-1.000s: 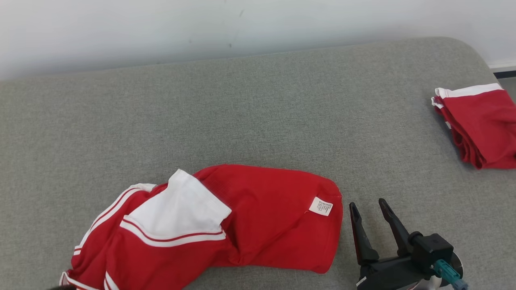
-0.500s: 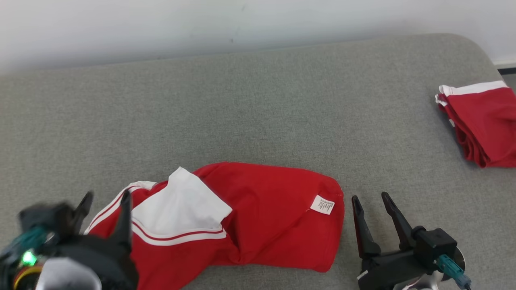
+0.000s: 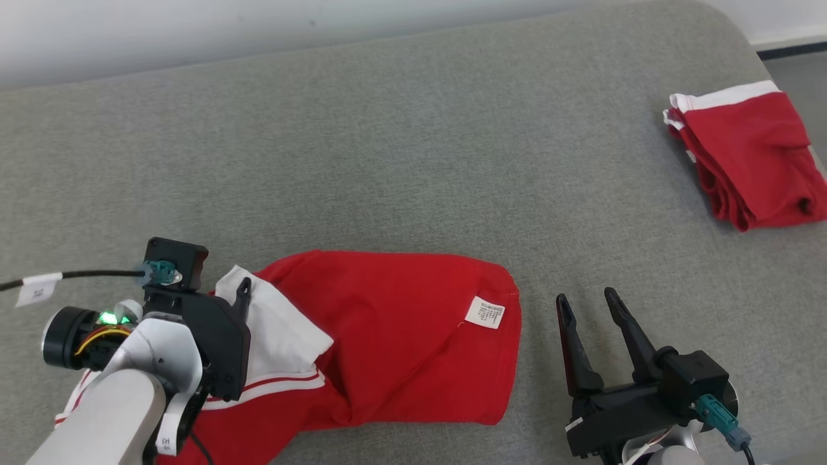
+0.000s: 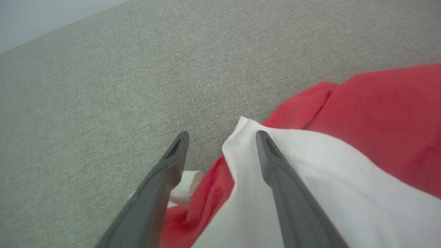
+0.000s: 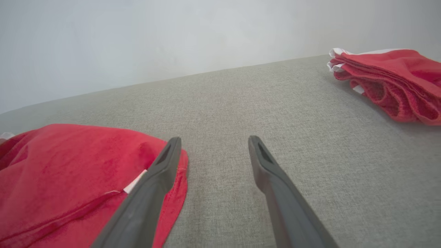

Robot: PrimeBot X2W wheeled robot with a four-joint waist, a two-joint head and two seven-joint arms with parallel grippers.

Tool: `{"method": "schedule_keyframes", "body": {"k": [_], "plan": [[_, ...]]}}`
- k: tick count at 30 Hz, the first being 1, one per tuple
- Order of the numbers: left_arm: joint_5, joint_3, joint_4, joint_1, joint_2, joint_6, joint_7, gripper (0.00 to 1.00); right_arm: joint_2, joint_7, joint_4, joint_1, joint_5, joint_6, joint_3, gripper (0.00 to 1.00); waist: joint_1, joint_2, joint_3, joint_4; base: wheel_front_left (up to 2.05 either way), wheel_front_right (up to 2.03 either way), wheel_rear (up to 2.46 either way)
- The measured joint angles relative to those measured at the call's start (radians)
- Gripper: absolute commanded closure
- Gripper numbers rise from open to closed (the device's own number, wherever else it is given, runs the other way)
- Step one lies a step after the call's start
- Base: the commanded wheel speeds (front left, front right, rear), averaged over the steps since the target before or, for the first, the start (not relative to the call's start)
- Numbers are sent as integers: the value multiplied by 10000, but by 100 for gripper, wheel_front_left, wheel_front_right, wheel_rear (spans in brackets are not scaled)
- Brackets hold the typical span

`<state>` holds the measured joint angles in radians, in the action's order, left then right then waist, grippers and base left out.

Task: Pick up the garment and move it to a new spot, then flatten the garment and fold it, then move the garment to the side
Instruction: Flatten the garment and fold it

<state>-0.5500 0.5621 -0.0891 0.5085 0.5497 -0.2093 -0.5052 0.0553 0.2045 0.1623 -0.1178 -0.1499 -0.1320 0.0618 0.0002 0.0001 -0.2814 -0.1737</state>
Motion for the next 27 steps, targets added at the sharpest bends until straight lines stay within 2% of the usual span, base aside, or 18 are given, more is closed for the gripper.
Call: {"method": "schedule_keyframes", "body": {"k": [7,9,10,11,13,14,15,19,22,27], "plan": [[-165,86,-194,175,8,244,-343,0,-6,71,86,-21,-2,0,10,0,0,0,-184,-176,0,0,0],[-186,109,-259,234,10,244,-430,10,-12,82,105,-85,-17,0,67,0,-1,0,-186,-180,0,0,0],[-207,123,-274,260,8,251,-447,27,-15,84,111,-115,-40,0,94,0,-1,0,-190,-184,0,0,0],[-221,153,-284,295,2,261,-485,51,-19,96,121,-130,-71,0,113,0,-2,0,-195,-188,0,0,0],[-230,205,-299,355,-10,343,-571,60,-21,130,153,-143,-82,0,130,0,-1,0,-198,-186,0,0,0],[-267,228,-316,367,-15,355,-637,60,-21,134,163,-151,-82,0,138,0,-1,0,-198,-187,0,0,0],[-349,244,-328,377,-17,384,-692,100,-21,150,171,-159,-82,0,148,0,-2,0,-199,-187,0,0,0],[-401,259,-339,403,-35,412,-690,100,-21,153,198,-176,-63,0,192,0,-1,0,-184,-184,0,0,0],[-407,161,-213,398,-92,278,-401,100,-15,-67,102,-180,59,0,276,0,-1,0,-145,-147,0,0,0],[-667,-280,347,-124,-98,23,268,100,48,-1714,-180,-128,102,0,435,0,-2,0,-19,-40,0,0,0]]}}
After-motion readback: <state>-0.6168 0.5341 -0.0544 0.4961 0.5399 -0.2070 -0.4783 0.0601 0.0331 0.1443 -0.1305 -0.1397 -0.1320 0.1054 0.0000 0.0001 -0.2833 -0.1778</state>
